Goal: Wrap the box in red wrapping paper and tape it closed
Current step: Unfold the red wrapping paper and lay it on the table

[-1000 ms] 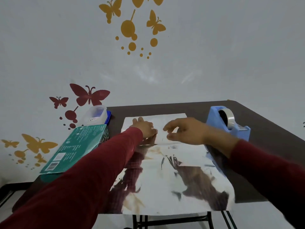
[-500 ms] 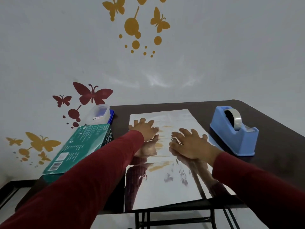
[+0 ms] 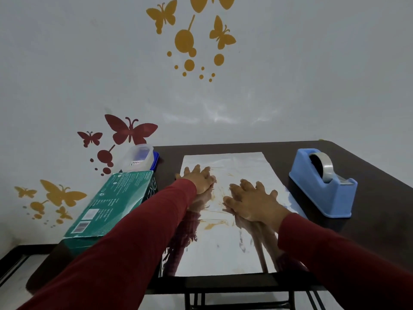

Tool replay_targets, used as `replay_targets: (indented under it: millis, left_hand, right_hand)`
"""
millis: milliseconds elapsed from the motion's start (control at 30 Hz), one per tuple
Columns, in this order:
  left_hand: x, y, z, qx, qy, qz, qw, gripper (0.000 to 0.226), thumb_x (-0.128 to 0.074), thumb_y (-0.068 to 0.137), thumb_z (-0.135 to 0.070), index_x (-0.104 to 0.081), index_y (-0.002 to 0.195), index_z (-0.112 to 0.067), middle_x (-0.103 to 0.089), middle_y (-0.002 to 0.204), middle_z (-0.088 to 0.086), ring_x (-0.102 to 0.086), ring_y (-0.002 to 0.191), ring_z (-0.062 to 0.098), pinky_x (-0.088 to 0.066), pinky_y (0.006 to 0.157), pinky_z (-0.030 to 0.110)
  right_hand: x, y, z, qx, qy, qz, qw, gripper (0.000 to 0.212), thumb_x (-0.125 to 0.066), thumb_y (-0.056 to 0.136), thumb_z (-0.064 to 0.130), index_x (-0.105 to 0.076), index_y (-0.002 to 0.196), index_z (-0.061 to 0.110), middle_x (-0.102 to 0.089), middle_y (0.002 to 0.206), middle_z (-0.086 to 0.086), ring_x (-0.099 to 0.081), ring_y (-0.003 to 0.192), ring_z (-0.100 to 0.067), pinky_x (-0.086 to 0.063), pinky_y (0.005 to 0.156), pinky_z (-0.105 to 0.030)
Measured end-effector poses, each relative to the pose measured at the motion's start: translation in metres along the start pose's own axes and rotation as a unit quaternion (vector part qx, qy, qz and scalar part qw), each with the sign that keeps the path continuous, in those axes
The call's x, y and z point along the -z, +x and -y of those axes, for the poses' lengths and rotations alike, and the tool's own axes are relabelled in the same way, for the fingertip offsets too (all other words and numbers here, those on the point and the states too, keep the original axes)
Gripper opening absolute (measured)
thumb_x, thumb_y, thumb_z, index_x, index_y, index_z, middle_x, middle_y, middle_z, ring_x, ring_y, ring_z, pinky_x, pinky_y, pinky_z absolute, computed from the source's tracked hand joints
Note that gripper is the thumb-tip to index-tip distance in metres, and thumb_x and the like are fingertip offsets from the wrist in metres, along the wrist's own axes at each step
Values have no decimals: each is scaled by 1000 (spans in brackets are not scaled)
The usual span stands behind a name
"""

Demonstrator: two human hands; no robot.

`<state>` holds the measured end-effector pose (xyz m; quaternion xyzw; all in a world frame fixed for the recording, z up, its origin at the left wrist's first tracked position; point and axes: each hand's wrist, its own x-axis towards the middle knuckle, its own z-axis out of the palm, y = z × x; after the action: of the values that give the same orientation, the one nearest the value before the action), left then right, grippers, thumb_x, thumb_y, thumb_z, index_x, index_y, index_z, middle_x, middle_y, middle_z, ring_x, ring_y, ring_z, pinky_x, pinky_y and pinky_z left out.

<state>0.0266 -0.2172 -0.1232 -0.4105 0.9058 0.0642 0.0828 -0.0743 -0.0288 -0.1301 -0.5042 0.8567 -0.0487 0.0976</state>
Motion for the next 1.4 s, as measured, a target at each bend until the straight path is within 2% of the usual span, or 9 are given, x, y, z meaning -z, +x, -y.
replay_targets:
  millis: [167, 300, 467, 633, 833, 967, 1133, 1267, 1400]
  left_hand:
    - [16, -11, 2, -7, -24, -40, 999, 65, -29, 101, -62, -27, 160, -34, -18, 171, -1, -10, 157, 33, -10, 120, 67]
    - [49, -42, 16, -14, 1, -100, 995, 55, -51, 96, -51, -55, 144, -26, -52, 151, 5, -40, 141, 33, -32, 115, 53]
    - [74, -94, 61, 21, -3, -130, 991, 34, -63, 80, -48, -59, 73, -15, -67, 93, 13, -61, 82, 28, -42, 65, 29]
    - [83, -153, 107, 165, -2, 24, 986, 102, -70, 75, -75, -39, 152, -15, -40, 158, 13, -42, 142, 33, -41, 109, 42]
    - [59, -169, 131, 187, -116, -18, 975, 128, -81, 37, -75, -40, 142, -15, -57, 129, 9, -59, 112, 29, -54, 98, 41]
    - [82, -178, 108, 100, -130, -68, 984, 117, -85, 47, -67, -35, 140, -15, -58, 120, 6, -63, 99, 22, -59, 84, 36]
    - [103, -168, 64, -66, -97, -112, 987, 117, -89, 47, -62, -33, 143, -27, -49, 136, 3, -54, 117, 24, -52, 100, 46]
    - [103, -142, 43, -74, -38, -81, 993, 140, -86, 35, -76, -20, 153, -41, -42, 150, 8, -46, 133, 33, -43, 111, 50]
    - [97, -124, 32, -116, -97, -36, 988, 124, -99, 58, -37, -26, 158, -37, -47, 150, 7, -52, 128, 28, -44, 105, 34]
  right_hand:
    - [10, -4, 4, 16, 9, -20, 1000, 69, -24, 101, 71, -18, 162, 40, -6, 174, 6, 1, 160, -34, -7, 119, -70]
    - [18, -5, 23, 58, 62, -71, 994, 62, -34, 104, 63, -34, 158, 34, -23, 170, 3, -21, 156, -28, -21, 120, -61]
    - [24, -8, 64, 125, 206, -66, 968, 50, -50, 104, 49, -58, 143, 18, -56, 149, -7, -61, 126, -29, -45, 108, -36]
    - [26, -18, 108, 131, 286, -25, 949, 35, -57, 101, 44, -70, 124, 20, -68, 130, -2, -64, 118, -23, -53, 96, -34]
    - [31, -19, 134, 79, 473, 30, 877, 37, -72, 92, 43, -65, 123, 24, -67, 122, 1, -71, 100, -17, -61, 82, -35]
    - [51, -18, 120, 50, 521, 12, 852, 60, -76, 87, 51, -53, 138, 30, -60, 127, 1, -65, 108, -27, -61, 86, -41]
    - [73, -19, 80, 1, 631, 6, 776, 49, -76, 90, 43, -62, 126, 15, -71, 111, -14, -73, 91, -36, -65, 77, -45]
    - [74, -23, 35, -73, 664, -81, 740, 43, -79, 87, 40, -67, 118, 12, -67, 106, -14, -73, 80, -33, -66, 72, -49]
    - [70, -31, -1, -107, 638, -105, 755, 46, -79, 86, 46, -68, 114, 12, -63, 111, -12, -71, 88, -34, -66, 76, -49]
